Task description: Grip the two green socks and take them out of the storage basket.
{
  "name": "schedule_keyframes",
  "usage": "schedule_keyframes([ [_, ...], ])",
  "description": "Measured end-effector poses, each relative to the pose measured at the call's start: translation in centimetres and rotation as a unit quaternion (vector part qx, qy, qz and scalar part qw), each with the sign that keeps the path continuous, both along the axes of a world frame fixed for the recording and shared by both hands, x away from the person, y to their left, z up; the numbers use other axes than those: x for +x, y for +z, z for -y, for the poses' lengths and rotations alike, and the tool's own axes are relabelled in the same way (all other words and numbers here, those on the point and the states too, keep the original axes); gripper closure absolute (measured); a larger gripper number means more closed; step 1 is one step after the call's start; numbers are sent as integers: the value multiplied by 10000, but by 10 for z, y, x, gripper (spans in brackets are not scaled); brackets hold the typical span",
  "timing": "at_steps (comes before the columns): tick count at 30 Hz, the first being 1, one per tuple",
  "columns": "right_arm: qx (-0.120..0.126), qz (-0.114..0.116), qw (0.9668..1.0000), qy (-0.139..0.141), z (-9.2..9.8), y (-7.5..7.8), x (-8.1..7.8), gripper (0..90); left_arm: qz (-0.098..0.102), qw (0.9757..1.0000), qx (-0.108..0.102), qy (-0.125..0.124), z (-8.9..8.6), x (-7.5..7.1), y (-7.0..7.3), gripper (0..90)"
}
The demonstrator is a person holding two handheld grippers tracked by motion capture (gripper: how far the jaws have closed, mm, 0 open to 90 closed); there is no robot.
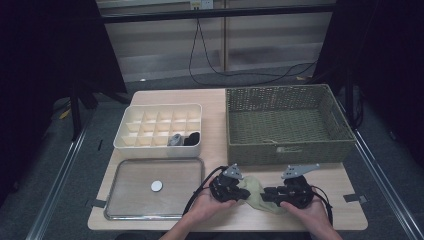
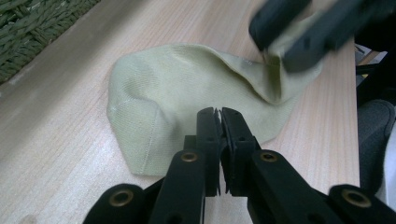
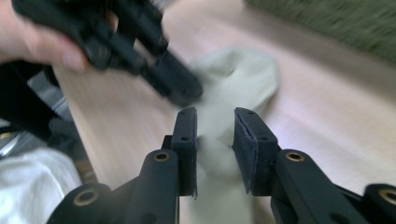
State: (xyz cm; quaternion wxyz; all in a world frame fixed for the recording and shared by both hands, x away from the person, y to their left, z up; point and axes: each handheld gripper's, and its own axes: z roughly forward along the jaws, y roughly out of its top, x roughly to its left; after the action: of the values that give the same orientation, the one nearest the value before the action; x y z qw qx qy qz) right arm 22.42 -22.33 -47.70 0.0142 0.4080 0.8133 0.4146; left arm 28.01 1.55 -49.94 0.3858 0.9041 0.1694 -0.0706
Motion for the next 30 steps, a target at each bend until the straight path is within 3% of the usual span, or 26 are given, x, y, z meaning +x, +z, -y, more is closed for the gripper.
schedule_keyframes([
  [5,44,-36,9999,-144,4,0,15,675,-12,10000,-38,10,0,0,-1,867],
  [8,-43,-131,9998,-143,-1,-5,31,665,-3,10000,-42,15,1,0,-1,867],
  [15,-197,-315,9992,-139,-10,-17,45,669,-3,10000,-54,2,1,0,-1,866],
  [19,-202,-374,9990,-162,-11,-21,47,726,42,10000,-45,-12,1,0,-1,856],
  [22,-201,-451,9985,-233,-11,-23,47,861,50,9999,-100,9,1,-1,-1,851],
  [23,-246,-427,9985,-246,-12,-22,46,899,59,10000,-36,6,1,-1,0,844],
  [26,-150,-326,9990,-267,-12,-18,46,900,14,9999,-103,34,1,0,-1,814],
  [30,116,-121,9993,-321,-7,-6,45,900,34,9999,-111,102,-1,2,0,802],
])
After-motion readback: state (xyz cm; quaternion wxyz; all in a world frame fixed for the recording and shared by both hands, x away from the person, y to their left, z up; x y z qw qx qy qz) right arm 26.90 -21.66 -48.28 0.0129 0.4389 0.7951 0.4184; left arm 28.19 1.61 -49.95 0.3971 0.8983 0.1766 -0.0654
